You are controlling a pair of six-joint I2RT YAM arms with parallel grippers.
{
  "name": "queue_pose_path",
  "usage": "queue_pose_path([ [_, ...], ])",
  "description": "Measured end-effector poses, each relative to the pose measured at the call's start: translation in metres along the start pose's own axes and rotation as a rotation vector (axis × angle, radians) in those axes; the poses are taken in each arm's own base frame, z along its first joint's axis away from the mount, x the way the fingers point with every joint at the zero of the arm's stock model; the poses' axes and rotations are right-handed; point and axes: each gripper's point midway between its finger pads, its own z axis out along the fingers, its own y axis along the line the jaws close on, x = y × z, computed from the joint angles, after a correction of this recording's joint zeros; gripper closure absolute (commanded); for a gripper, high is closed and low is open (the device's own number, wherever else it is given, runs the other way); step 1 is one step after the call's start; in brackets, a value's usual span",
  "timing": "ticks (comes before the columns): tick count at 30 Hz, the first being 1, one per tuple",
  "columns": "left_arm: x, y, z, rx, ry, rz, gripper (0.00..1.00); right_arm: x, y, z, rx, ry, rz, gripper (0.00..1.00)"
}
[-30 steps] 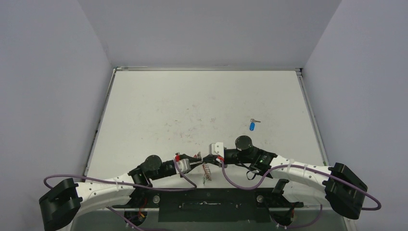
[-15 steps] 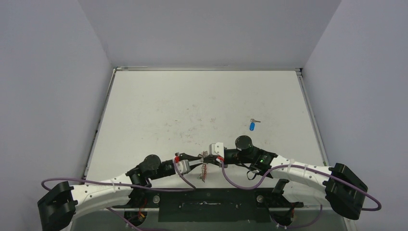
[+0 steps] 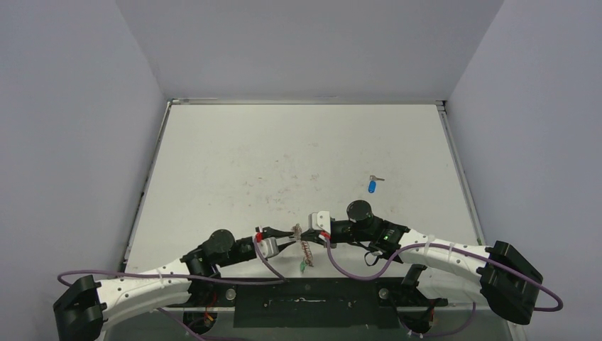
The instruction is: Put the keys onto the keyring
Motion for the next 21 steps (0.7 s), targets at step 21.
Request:
queue_pose_path([
  [21, 0.016, -0.003, 0.013, 0.026, 0.056, -0.010, 0.84, -0.001, 0.000, -0.001, 0.001, -0.003, -0.002, 1.00],
])
